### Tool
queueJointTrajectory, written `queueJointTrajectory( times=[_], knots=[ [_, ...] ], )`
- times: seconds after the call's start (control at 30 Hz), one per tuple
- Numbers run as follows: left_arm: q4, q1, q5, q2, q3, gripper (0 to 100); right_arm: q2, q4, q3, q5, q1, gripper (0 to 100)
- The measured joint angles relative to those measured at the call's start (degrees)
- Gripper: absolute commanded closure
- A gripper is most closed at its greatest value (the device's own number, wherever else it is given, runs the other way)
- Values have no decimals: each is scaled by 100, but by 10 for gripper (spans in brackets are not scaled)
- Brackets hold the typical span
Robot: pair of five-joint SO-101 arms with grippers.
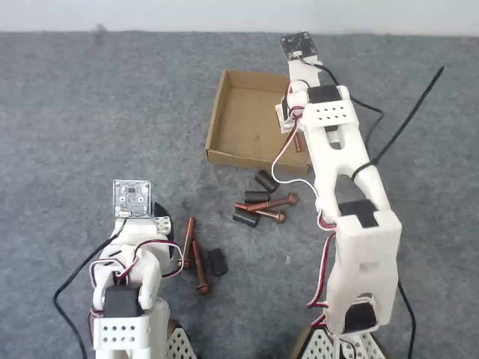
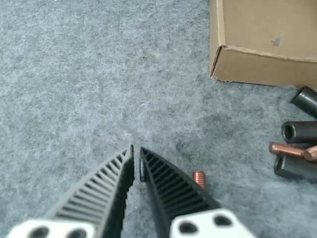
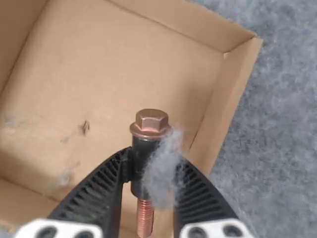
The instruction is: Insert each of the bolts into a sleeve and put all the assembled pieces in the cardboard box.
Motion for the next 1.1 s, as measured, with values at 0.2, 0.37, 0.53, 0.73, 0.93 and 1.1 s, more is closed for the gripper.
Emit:
queueJointTrajectory(
  times=[0.2, 0.37, 0.53, 0.73, 0.93, 1.1],
  knots=[
    [0, 0, 0, 0, 0, 981, 360, 0, -114, 0, -211, 957],
    [0, 0, 0, 0, 0, 981, 387, 0, -141, 0, -308, 856],
    [0, 0, 0, 0, 0, 981, 378, 0, -220, 0, -343, 902],
    [0, 0, 0, -18, 0, 981, 378, 0, -220, 0, -334, 990],
    [0, 0, 0, -26, 0, 981, 378, 193, -220, 0, -334, 992],
    [0, 0, 0, -26, 0, 981, 105, 1081, -220, 0, -396, 992]
  ],
)
